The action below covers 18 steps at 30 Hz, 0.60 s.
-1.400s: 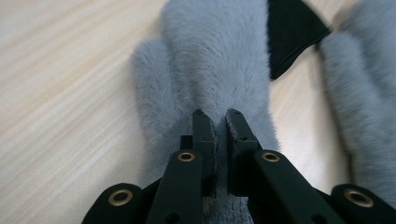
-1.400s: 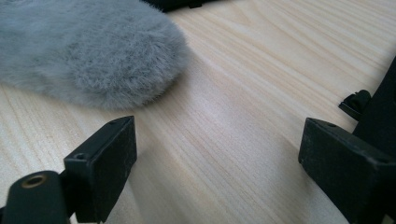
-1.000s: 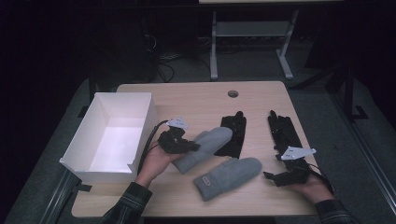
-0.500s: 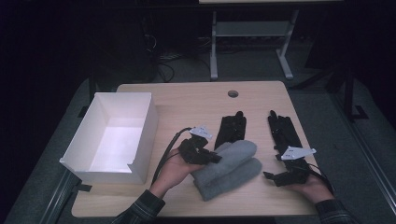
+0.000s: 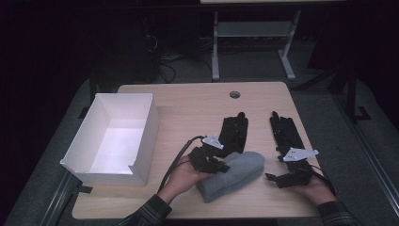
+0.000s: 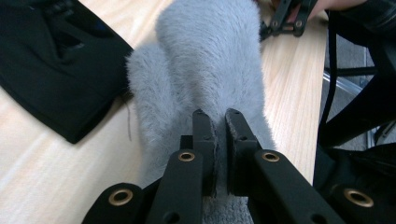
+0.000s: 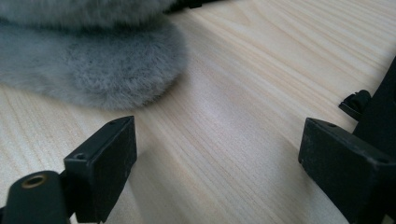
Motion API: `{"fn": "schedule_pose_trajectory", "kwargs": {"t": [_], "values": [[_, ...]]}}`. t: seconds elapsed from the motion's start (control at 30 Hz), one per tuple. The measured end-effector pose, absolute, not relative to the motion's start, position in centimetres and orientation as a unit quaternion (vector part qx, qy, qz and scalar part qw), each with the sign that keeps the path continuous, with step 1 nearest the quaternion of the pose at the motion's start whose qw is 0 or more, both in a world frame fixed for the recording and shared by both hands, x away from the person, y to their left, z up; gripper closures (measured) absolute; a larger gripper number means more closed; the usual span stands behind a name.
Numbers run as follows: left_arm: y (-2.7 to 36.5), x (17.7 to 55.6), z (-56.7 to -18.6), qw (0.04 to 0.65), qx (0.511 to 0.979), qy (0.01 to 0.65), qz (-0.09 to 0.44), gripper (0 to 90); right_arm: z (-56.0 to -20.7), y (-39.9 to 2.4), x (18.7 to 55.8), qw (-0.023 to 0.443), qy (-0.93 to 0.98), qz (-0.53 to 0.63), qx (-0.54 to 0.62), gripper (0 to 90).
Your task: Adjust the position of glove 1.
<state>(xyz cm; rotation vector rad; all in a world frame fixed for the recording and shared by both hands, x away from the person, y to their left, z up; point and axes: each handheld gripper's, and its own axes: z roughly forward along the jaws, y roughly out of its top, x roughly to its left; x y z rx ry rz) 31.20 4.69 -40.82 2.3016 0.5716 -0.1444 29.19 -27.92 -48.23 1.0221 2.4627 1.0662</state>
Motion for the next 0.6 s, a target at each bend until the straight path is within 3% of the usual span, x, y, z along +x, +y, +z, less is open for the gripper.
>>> {"fn": "schedule_pose_trajectory", "kwargs": {"t": [0.3, 0.5, 0.6], "values": [[3.8, 30.7, -42.1, 0.35, 0.911, 0.213, -0.049, 82.9, -48.2, -27.9, 29.2, 0.134, 0.85, 0.368, 0.352, 11.1], [4.8, 31.0, -40.5, 0.391, 0.894, 0.211, -0.059, 58.8, -48.2, -27.9, 29.2, 0.134, 0.85, 0.368, 0.352, 11.2], [5.8, 31.2, -39.5, 0.404, 0.889, 0.212, -0.041, 67.5, -48.0, -27.9, 29.1, 0.133, 0.849, 0.367, 0.356, 20.2]]}}
